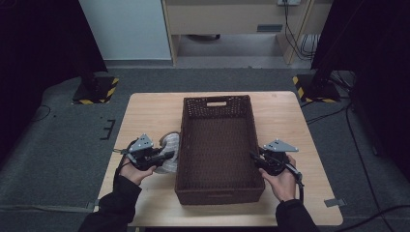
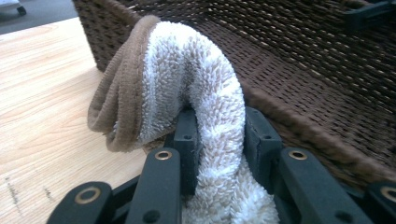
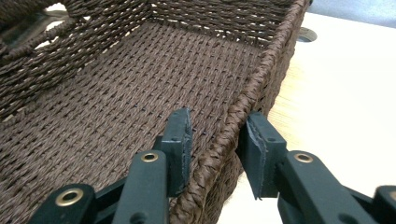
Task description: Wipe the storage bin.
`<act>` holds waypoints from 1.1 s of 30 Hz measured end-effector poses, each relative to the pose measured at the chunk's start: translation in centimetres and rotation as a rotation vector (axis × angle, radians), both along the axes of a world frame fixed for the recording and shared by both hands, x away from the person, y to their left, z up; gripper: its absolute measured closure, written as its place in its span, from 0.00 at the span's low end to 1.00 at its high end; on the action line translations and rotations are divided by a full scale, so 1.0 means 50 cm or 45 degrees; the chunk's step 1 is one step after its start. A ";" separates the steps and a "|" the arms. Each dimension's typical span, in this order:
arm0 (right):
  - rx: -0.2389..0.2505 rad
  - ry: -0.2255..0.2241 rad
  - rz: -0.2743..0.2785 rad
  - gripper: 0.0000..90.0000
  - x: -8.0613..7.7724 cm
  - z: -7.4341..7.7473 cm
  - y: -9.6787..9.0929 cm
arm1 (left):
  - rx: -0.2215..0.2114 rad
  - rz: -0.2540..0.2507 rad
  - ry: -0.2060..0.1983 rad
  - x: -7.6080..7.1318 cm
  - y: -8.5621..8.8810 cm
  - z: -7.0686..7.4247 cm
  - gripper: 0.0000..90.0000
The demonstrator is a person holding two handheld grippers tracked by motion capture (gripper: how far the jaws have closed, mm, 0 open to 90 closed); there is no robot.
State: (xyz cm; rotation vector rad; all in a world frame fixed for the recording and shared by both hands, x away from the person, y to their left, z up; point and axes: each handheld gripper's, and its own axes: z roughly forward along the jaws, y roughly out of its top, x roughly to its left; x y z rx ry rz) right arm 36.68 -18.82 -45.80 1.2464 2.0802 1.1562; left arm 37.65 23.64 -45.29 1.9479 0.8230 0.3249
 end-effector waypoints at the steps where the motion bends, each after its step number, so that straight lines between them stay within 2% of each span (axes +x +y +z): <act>1: -0.004 -0.004 -0.007 0.73 0.000 0.000 0.001 | 0.010 -0.006 -0.005 -0.002 -0.003 0.001 0.77; 4: -0.008 0.005 -0.020 0.74 0.001 0.001 0.005 | 0.020 -0.011 -0.008 0.002 -0.012 0.000 0.77; 10: -0.023 0.006 -0.069 0.75 0.005 0.002 0.017 | 0.023 0.018 -0.010 0.026 -0.013 -0.001 0.77; 11: -0.034 -0.001 -0.084 0.76 0.011 0.002 0.022 | 0.042 0.021 -0.021 0.031 -0.014 -0.004 0.77; 14: -0.033 -0.002 -0.085 0.75 0.013 0.002 0.022 | 0.092 0.012 -0.009 0.029 -0.019 -0.020 0.77; 19: -0.012 -0.006 -0.070 0.73 0.013 0.000 0.018 | 0.193 -0.022 0.071 0.025 -0.035 -0.071 0.77; 20: -0.011 -0.011 -0.067 0.72 0.013 0.000 0.017 | 0.196 -0.026 0.079 0.026 -0.035 -0.076 0.77; 24: -0.010 -0.040 -0.031 0.65 0.011 0.002 0.011 | 0.132 0.001 0.078 0.026 -0.019 -0.056 0.77; 29: 0.030 -0.073 0.032 0.58 0.002 0.018 -0.006 | 0.013 0.010 0.014 0.005 0.010 -0.009 0.76; 33: -0.003 -0.068 0.085 0.53 -0.006 0.016 -0.013 | -0.030 -0.005 -0.024 -0.011 0.016 0.019 0.76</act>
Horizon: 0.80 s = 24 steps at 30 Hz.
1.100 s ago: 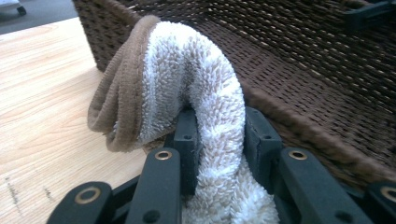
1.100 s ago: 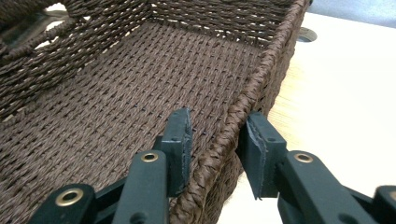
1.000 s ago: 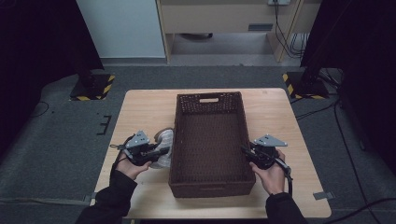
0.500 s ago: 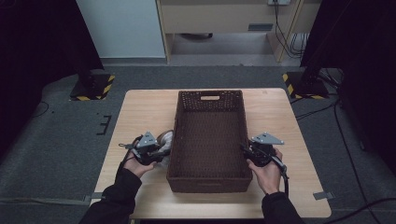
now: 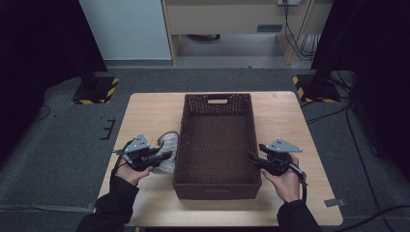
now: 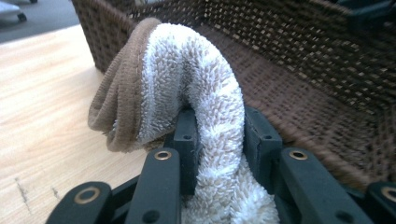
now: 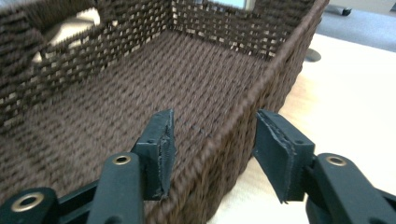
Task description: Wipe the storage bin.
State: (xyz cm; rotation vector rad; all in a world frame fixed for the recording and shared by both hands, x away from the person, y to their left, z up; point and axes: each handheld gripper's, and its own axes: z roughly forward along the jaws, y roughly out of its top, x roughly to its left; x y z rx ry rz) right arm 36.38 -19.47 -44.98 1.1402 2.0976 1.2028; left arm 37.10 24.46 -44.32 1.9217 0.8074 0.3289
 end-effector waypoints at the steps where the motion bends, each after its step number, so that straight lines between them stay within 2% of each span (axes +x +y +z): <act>1: -0.006 0.006 0.005 0.51 -0.001 -0.004 -0.001 | 0.001 -0.007 -0.002 -0.003 -0.003 0.002 0.76; 3: 0.008 0.016 0.003 0.50 0.000 -0.009 0.000 | 0.015 -0.020 -0.002 -0.007 -0.013 0.000 0.76; 5: -0.025 0.033 0.015 0.51 0.001 -0.014 0.005 | 0.035 -0.027 -0.009 -0.010 -0.022 -0.007 0.76; 10: -0.026 0.040 0.023 0.54 0.003 -0.018 0.012 | 0.043 -0.020 0.015 -0.010 -0.022 -0.025 0.76; 11: -0.013 0.044 0.020 0.55 0.002 -0.019 0.012 | 0.080 -0.032 0.035 -0.012 -0.028 -0.040 0.76; 13: -0.006 0.041 0.017 0.57 0.001 -0.020 0.012 | 0.120 -0.042 0.046 -0.011 -0.037 -0.056 0.76; 17: -0.014 0.035 0.007 0.60 0.000 -0.020 0.015 | 0.158 -0.045 0.088 -0.004 -0.042 -0.079 0.76; 19: -0.011 0.034 0.001 0.61 0.000 -0.020 0.016 | 0.196 -0.052 0.109 -0.003 -0.046 -0.095 0.76; 21: -0.013 0.034 -0.015 0.64 -0.001 -0.020 0.018 | 0.197 -0.055 0.113 -0.002 -0.047 -0.098 0.76; 24: -0.031 0.035 -0.050 0.68 -0.003 -0.018 0.024 | 0.175 -0.044 0.123 0.001 -0.039 -0.089 0.76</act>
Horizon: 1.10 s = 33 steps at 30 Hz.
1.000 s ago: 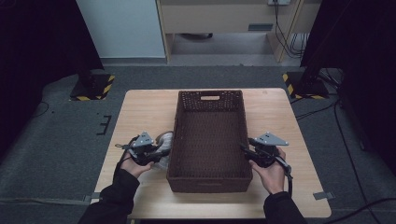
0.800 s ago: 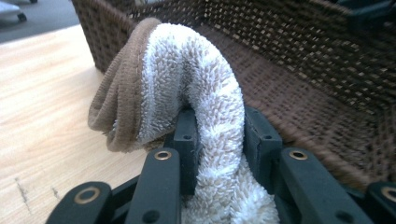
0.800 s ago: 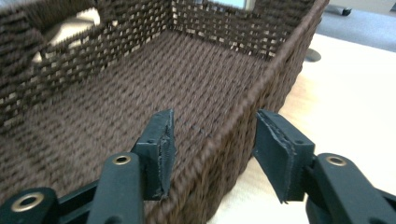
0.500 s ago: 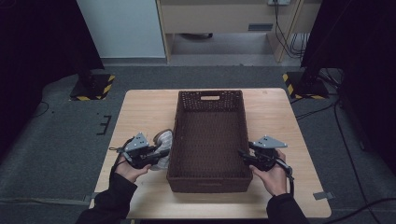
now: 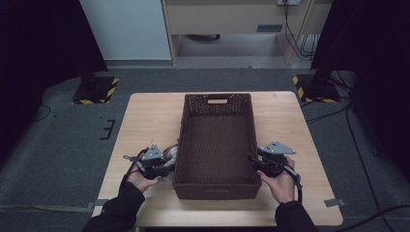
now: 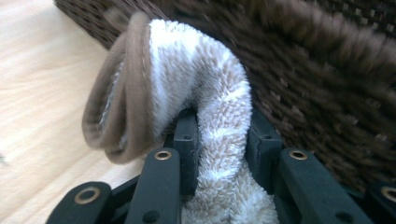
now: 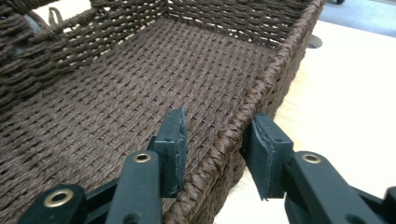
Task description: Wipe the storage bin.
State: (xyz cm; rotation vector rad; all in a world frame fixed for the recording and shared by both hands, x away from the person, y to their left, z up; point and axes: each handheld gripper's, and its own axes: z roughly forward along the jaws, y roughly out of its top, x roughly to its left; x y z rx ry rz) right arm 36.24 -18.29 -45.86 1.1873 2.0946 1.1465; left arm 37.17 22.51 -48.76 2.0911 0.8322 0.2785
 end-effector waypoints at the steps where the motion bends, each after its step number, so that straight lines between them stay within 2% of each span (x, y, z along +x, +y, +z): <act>1: -0.007 0.002 -0.009 0.69 0.000 0.001 0.002 | -0.042 0.023 -0.012 0.001 0.013 0.013 0.76; 3: -0.017 0.004 -0.024 0.70 0.000 0.002 0.004 | -0.057 0.033 -0.026 0.001 0.020 0.022 0.76; 4: -0.015 0.007 -0.034 0.70 0.001 0.002 0.006 | -0.101 0.042 -0.057 -0.002 0.034 0.043 0.76; 7: -0.016 0.004 -0.051 0.72 0.005 0.002 0.011 | -0.141 0.046 -0.106 -0.008 0.046 0.072 0.76; 10: -0.016 0.004 -0.074 0.72 0.007 0.002 0.019 | -0.145 0.027 -0.131 -0.018 0.051 0.091 0.76; 15: -0.014 0.003 -0.091 0.72 0.010 0.002 0.028 | -0.097 -0.002 -0.138 -0.021 0.034 0.086 0.76; 17: 0.007 0.004 -0.085 0.71 0.010 0.000 0.025 | -0.072 0.001 -0.119 -0.014 0.026 0.067 0.76; 19: 0.009 -0.005 -0.062 0.68 0.010 0.000 0.021 | -0.049 -0.005 -0.076 -0.012 0.023 0.045 0.76; 23: 0.010 -0.034 -0.025 0.60 0.008 0.002 0.014 | 0.045 -0.030 -0.005 -0.013 0.003 -0.005 0.76; 25: 0.013 -0.031 -0.018 0.59 0.007 0.003 0.012 | 0.042 -0.030 0.000 -0.012 0.004 -0.007 0.76; 28: 0.030 -0.041 0.024 0.55 0.001 0.008 0.004 | -0.001 -0.007 -0.001 -0.012 0.021 0.007 0.76; 31: 0.030 -0.050 0.062 0.54 -0.002 0.011 -0.001 | -0.049 -0.002 -0.028 -0.019 0.033 0.028 0.76; 33: 0.032 -0.040 0.083 0.52 -0.004 0.011 -0.004 | -0.083 -0.004 -0.066 -0.025 0.041 0.048 0.76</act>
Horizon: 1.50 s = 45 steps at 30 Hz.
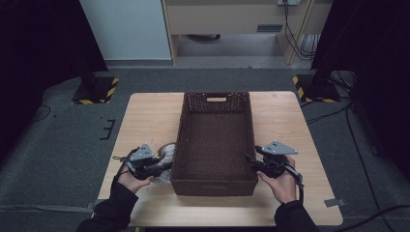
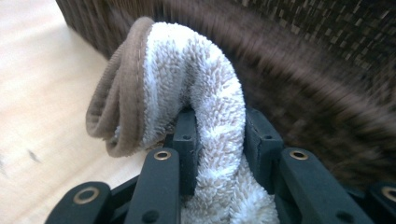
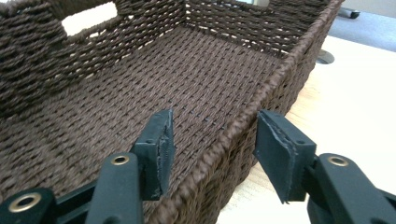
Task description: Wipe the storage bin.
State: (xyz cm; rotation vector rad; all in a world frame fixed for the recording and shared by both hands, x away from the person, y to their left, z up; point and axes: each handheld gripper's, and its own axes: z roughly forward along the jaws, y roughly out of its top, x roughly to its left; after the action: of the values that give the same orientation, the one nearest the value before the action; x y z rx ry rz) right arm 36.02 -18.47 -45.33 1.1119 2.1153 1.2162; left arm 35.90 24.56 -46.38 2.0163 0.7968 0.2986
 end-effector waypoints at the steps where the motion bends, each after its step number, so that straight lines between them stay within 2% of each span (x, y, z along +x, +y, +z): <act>1: -0.006 0.002 0.012 0.52 -0.001 -0.001 -0.001 | 0.000 0.000 0.000 0.000 0.000 0.000 0.76; 4: -0.014 0.014 0.016 0.51 -0.001 -0.004 -0.003 | -0.065 -0.011 -0.052 -0.016 0.013 0.034 0.76; 7: -0.019 0.022 0.019 0.50 -0.001 -0.010 0.000 | -0.073 -0.022 -0.062 -0.022 0.014 0.039 0.76; 9: -0.019 0.030 0.024 0.49 -0.001 -0.012 0.005 | -0.037 -0.044 -0.058 -0.027 0.003 0.027 0.76; 11: -0.028 0.027 0.029 0.49 -0.001 -0.014 0.007 | -0.027 -0.046 -0.050 -0.028 -0.001 0.020 0.76; 12: -0.024 0.029 0.026 0.49 -0.001 -0.014 0.007 | -0.004 -0.051 -0.026 -0.028 -0.007 0.004 0.76; 13: -0.024 0.029 0.026 0.49 -0.001 -0.014 0.007 | -0.004 -0.051 -0.026 -0.028 -0.007 0.004 0.76; 14: -0.017 0.030 0.023 0.50 -0.002 -0.015 0.007 | 0.033 -0.056 0.006 -0.029 -0.013 -0.014 0.76; 16: -0.017 0.032 0.018 0.51 -0.003 -0.015 0.008 | 0.059 -0.057 0.033 -0.030 -0.020 -0.031 0.76; 21: -0.007 0.039 -0.025 0.56 -0.008 -0.015 0.013 | 0.056 -0.046 0.012 -0.024 -0.019 -0.019 0.76; 23: 0.001 0.046 -0.040 0.55 -0.013 -0.015 0.020 | 0.074 -0.033 -0.002 -0.018 -0.010 -0.017 0.76; 26: -0.014 0.044 -0.058 0.54 -0.018 -0.015 0.036 | 0.060 -0.012 -0.004 -0.015 0.005 -0.013 0.76; 29: -0.025 0.048 -0.070 0.55 -0.018 -0.013 0.038 | 0.006 0.018 -0.038 -0.023 0.038 0.010 0.75; 30: -0.020 0.046 -0.072 0.55 -0.018 -0.014 0.037 | -0.019 0.017 -0.047 -0.027 0.044 0.018 0.75; 31: -0.020 0.046 -0.072 0.55 -0.018 -0.014 0.037 | -0.019 0.017 -0.047 -0.027 0.044 0.018 0.75; 33: -0.016 0.047 -0.068 0.54 -0.018 -0.014 0.037 | -0.059 -0.009 -0.087 -0.040 0.050 0.038 0.75; 35: -0.013 0.048 -0.065 0.54 -0.018 -0.015 0.037 | -0.049 -0.048 -0.100 -0.048 0.040 0.042 0.75; 36: -0.010 0.047 -0.063 0.54 -0.017 -0.015 0.036 | -0.049 -0.048 -0.100 -0.048 0.040 0.042 0.75; 38: -0.005 0.050 -0.057 0.53 -0.017 -0.016 0.035 | -0.005 -0.071 -0.098 -0.056 0.021 0.028 0.75; 41: 0.003 0.048 -0.055 0.53 -0.017 -0.017 0.034 | 0.009 -0.064 -0.056 -0.055 0.019 0.006 0.76; 45: 0.004 0.050 -0.052 0.53 -0.016 -0.017 0.034 | 0.100 -0.086 -0.006 -0.060 0.000 -0.033 0.76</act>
State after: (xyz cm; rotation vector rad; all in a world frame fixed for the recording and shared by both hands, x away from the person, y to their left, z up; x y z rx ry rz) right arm 35.20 -16.77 -46.18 1.1841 2.1095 1.1889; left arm 32.89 24.58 -48.03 2.1103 0.7223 0.2997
